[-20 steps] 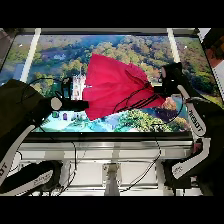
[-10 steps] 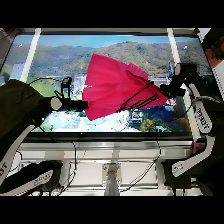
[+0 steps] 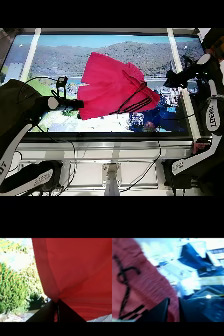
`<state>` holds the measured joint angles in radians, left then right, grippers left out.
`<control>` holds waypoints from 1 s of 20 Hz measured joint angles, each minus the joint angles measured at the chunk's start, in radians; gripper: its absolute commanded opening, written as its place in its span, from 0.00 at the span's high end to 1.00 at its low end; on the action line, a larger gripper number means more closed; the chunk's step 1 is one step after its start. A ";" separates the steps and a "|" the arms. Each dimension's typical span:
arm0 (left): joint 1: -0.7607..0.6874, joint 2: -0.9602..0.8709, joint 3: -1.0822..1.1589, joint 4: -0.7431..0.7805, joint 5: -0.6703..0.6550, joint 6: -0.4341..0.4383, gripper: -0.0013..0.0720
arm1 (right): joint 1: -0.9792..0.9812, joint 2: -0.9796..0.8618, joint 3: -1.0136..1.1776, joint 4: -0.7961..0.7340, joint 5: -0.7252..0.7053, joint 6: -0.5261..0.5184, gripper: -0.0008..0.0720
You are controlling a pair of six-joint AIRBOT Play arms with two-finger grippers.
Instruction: Fold the clothes and pants, and hang the long-sleeved shirts on hangers.
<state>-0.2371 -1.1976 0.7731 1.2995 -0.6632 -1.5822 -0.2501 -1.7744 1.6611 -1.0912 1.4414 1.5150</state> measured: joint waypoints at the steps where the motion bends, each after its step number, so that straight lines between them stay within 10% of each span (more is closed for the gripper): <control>1: 0.001 0.000 0.000 0.011 0.000 0.000 0.97 | -0.009 -0.003 0.002 0.037 0.045 -0.041 0.34; 6: 0.003 0.000 0.000 0.064 0.000 0.000 0.97 | -0.008 -0.006 -0.054 0.126 0.160 -0.148 0.31; 9: 0.003 0.000 0.000 0.077 0.002 0.000 0.97 | 0.039 -0.007 -0.096 0.137 0.190 -0.171 0.03; 20: 0.003 0.000 0.000 0.084 0.006 0.000 0.97 | 0.193 0.002 -0.113 -0.039 0.183 -0.246 0.05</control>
<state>-0.2340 -1.1976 0.7731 1.3830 -0.6567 -1.5826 -0.0574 -1.7729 1.5486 -1.1301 1.6249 1.2690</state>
